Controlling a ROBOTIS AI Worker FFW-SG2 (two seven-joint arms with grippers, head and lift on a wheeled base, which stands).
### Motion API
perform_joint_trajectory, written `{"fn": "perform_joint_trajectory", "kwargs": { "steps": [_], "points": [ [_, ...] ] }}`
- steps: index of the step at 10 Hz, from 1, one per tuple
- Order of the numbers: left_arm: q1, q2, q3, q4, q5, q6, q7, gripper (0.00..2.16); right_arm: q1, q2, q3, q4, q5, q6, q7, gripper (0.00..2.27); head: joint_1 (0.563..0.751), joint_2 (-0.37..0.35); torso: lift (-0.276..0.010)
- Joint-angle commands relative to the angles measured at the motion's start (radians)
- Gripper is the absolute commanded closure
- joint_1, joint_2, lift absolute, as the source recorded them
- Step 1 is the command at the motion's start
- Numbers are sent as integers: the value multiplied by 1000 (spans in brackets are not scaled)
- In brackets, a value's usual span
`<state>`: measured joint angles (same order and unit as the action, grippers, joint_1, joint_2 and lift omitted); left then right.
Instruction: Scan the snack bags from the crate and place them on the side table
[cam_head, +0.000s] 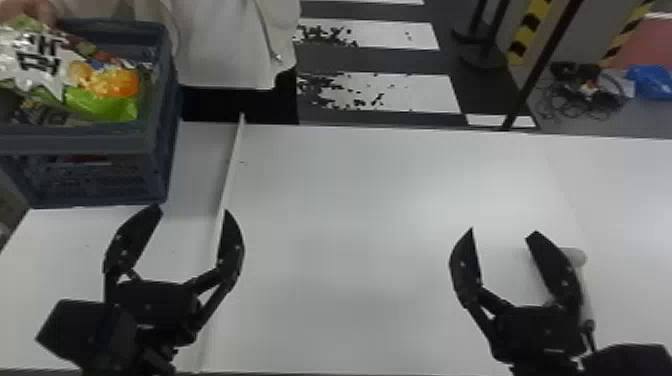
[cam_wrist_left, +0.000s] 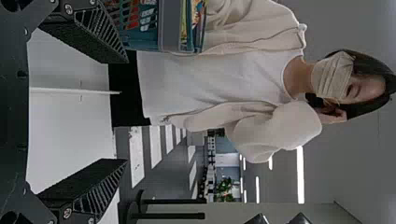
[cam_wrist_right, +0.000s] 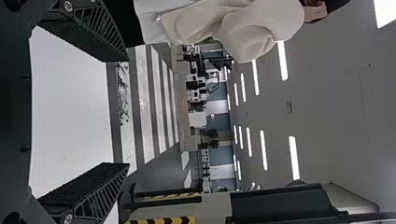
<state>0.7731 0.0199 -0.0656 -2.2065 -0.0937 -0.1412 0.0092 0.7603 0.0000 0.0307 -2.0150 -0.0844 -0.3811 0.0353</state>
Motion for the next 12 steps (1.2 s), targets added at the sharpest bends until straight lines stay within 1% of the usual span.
{"fn": "perform_joint_trajectory", "kwargs": {
  "steps": [1, 4, 6, 8, 9, 10, 11, 12],
  "points": [
    [0, 0, 0, 2, 0, -1, -2, 124, 2, 1, 0, -1, 0, 0, 0, 76, 695, -34, -94],
    [5, 0, 0, 1, 0, -10, -3, 130, 4, 1, 0, -1, 0, 0, 0, 76, 695, -35, -94],
    [9, 0, 4, -2, 17, -10, -9, 134, 5, 1, 0, 1, 0, 0, 0, 76, 695, -36, -94],
    [15, 0, 23, -16, 31, -7, -20, 134, 7, 1, 0, 1, 0, 0, 0, 76, 695, -33, -94],
    [20, -2, 46, -36, 45, -4, -21, 134, 8, 1, -2, 2, 0, 0, 0, 76, 695, -29, -94],
    [26, -6, 78, -58, 81, 2, -37, 134, 10, 1, 0, 4, 0, 0, 0, 76, 695, -18, -94],
    [26, -11, 112, -87, 124, 45, -48, 140, 10, 1, 0, 5, 0, 0, 0, 76, 695, 1, -94],
    [26, -14, 147, -124, 155, 113, -69, 140, 10, 1, 0, 5, 0, 0, 0, 76, 695, 15, -94]
  ]
}}
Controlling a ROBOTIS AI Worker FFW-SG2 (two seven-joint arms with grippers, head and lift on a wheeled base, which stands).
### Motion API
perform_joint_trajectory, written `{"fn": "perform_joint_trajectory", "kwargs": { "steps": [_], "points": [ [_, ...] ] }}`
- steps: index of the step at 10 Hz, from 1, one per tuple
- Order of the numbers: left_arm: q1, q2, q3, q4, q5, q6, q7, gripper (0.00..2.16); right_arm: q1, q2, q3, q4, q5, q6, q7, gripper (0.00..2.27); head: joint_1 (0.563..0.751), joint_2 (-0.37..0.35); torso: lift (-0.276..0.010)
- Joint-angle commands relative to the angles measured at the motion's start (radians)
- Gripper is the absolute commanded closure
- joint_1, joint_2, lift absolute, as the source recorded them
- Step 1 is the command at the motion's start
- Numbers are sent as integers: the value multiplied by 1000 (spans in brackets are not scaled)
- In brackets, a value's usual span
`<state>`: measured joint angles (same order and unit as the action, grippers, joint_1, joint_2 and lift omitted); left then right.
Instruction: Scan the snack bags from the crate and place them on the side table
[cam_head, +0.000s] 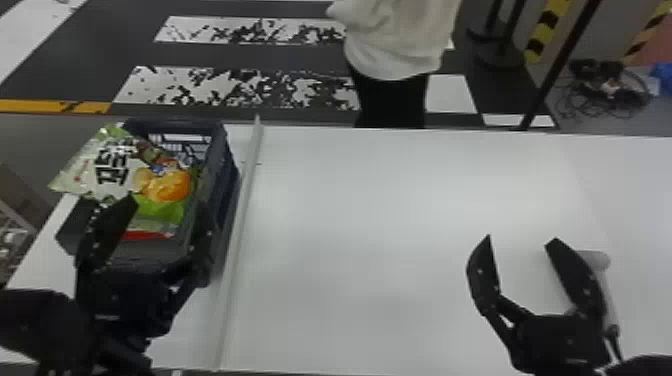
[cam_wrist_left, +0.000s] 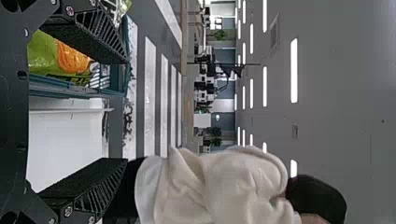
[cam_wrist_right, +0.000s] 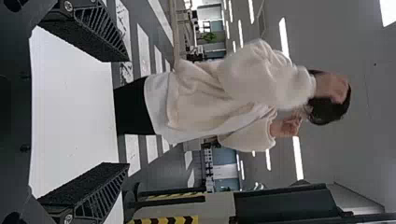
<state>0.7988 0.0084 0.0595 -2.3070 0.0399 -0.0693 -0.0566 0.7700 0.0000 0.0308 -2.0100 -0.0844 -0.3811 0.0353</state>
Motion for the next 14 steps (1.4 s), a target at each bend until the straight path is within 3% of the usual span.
{"fn": "perform_joint_trajectory", "kwargs": {
  "steps": [1, 3, 4, 7, 8, 9, 14],
  "points": [
    [-7, -10, 74, -61, 86, 142, -28, 140, 0, 1, 6, 0, 0, 0, 0, 76, 695, 40, -94],
    [-38, -11, 178, -104, 222, 333, -63, 134, 0, 1, 9, 0, 0, 0, 0, 76, 695, 98, -94],
    [-53, -11, 226, -112, 273, 382, -69, 124, 0, 1, 11, 0, 0, 0, 0, 76, 695, 114, -94],
    [-144, -11, 361, -138, 406, 698, -77, 134, 0, 1, 29, -4, 12, 6, 0, 76, 695, 191, -94],
    [-174, -11, 393, -137, 448, 784, -62, 137, -1, 1, 40, -4, 20, 9, 0, 76, 695, 213, -94],
    [-201, -11, 419, -134, 475, 839, -37, 137, -5, 1, 46, -6, 26, 25, 0, 76, 695, 225, -94],
    [-314, -11, 519, -104, 572, 928, 69, 140, -1, 1, 61, -24, 48, 43, 0, 76, 695, 306, -94]
  ]
}}
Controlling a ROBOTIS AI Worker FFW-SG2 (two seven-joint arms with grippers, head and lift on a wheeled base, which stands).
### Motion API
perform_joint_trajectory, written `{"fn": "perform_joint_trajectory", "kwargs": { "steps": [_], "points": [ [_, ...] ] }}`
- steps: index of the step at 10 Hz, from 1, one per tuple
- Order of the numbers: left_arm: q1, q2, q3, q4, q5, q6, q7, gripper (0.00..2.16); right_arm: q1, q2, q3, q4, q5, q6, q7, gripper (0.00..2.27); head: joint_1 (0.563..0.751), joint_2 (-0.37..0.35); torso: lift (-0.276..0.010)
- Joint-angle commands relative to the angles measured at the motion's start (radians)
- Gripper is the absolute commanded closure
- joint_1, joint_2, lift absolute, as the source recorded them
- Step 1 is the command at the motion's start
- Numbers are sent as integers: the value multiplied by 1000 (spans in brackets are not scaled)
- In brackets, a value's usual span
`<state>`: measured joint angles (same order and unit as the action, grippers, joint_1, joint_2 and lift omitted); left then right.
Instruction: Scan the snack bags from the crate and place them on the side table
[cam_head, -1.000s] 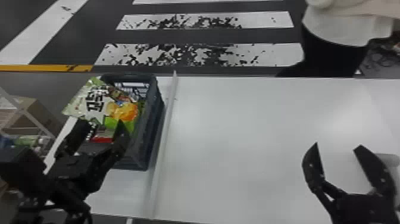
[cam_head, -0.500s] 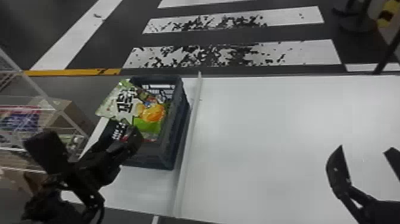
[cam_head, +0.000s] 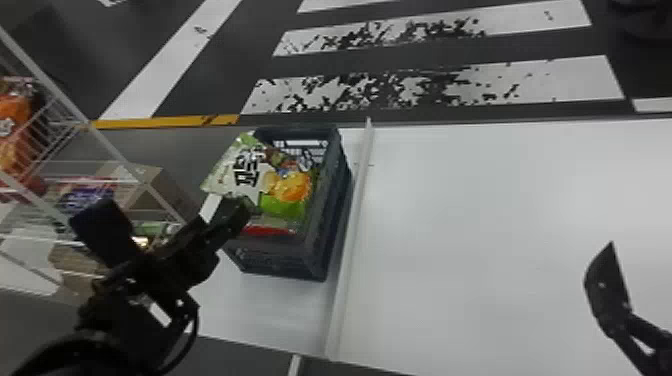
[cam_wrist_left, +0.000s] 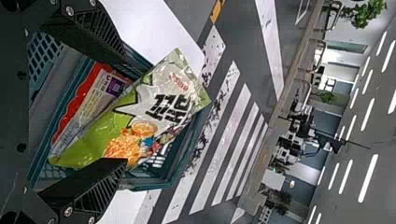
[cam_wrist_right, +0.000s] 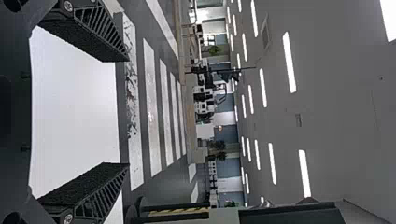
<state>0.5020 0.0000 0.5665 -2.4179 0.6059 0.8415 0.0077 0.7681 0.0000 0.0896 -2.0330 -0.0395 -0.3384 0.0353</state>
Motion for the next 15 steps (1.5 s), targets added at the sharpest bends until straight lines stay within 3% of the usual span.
{"fn": "perform_joint_trajectory", "kwargs": {
  "steps": [1, 4, 6, 8, 11, 15],
  "points": [
    [-59, -3, 33, 17, 8, 81, 8, 140, 2, 1, 6, -1, 4, 3, 0, 76, 695, 324, -94],
    [-188, -3, 53, 60, 9, 265, 52, 140, 13, 1, 15, -1, 15, 0, 0, 76, 695, 347, -94],
    [-243, -3, 53, 89, 8, 302, 77, 140, 30, 1, 15, -9, 15, -3, 0, 76, 695, 345, -94],
    [-280, -3, 52, 126, 11, 305, 112, 140, 43, 1, 15, -16, 21, -9, 0, 76, 695, 344, -94],
    [-352, -3, 49, 215, 11, 308, 118, 144, 63, 0, 19, -18, 30, -24, 0, 76, 695, 347, -94],
    [-404, -3, 16, 275, -12, 311, 141, 144, 74, 0, 19, -18, 30, -33, 0, 76, 695, 338, -94]
  ]
}}
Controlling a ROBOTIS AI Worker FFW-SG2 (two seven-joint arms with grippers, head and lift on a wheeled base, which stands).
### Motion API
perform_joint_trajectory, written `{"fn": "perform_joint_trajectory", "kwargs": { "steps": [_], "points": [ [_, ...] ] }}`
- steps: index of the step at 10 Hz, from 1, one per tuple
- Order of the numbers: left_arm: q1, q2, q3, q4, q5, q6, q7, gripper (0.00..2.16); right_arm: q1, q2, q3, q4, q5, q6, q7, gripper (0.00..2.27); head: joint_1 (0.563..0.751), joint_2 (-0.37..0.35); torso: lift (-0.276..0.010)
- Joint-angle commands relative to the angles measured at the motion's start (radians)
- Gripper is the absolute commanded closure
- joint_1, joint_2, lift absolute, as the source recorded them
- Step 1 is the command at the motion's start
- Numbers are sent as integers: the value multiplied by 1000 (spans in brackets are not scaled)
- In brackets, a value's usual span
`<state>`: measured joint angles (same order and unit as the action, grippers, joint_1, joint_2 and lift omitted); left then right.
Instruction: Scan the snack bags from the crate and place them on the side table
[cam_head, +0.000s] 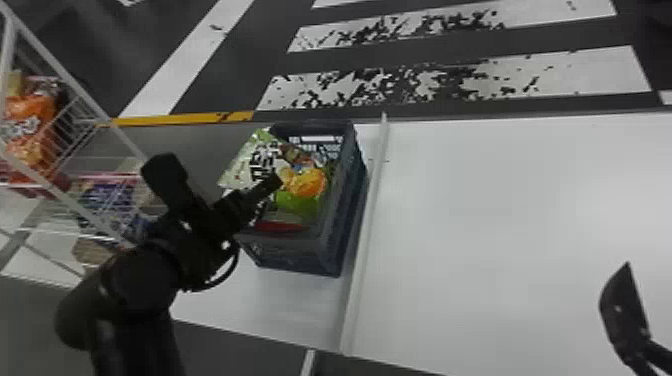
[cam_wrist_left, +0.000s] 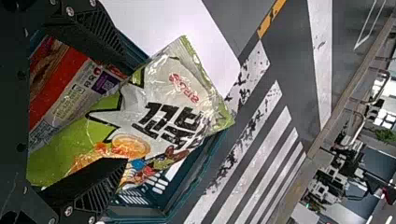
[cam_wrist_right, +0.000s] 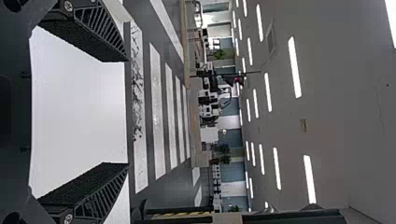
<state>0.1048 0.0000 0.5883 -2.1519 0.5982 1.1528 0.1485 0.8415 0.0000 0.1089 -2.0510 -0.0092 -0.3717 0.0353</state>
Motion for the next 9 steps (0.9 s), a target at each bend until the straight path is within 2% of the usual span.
{"fn": "perform_joint_trajectory", "kwargs": {
  "steps": [1, 4, 6, 7, 8, 9],
  "points": [
    [-19, -3, -15, 27, -12, 0, 0, 144, -1, 0, 0, 2, 0, 0, 2, 76, 695, 332, -94],
    [-45, -3, -18, 72, -38, 0, 0, 194, -10, -3, 0, 3, 0, 0, 0, 76, 695, 322, -94],
    [-54, -3, -18, 89, -60, 0, -10, 390, -21, -3, -2, 11, 0, 6, 0, 76, 695, 323, -94],
    [-51, -3, -16, 89, -75, 0, -30, 731, -27, -3, -2, 14, 0, 9, 0, 76, 695, 323, -94],
    [-42, -3, -15, 87, -81, -3, -58, 1237, -33, -3, -2, 20, 0, 9, 0, 76, 695, 322, -94],
    [-37, -3, -12, 83, -84, -3, -41, 1986, -39, -3, -2, 23, 0, 18, 0, 76, 695, 320, -94]
  ]
}}
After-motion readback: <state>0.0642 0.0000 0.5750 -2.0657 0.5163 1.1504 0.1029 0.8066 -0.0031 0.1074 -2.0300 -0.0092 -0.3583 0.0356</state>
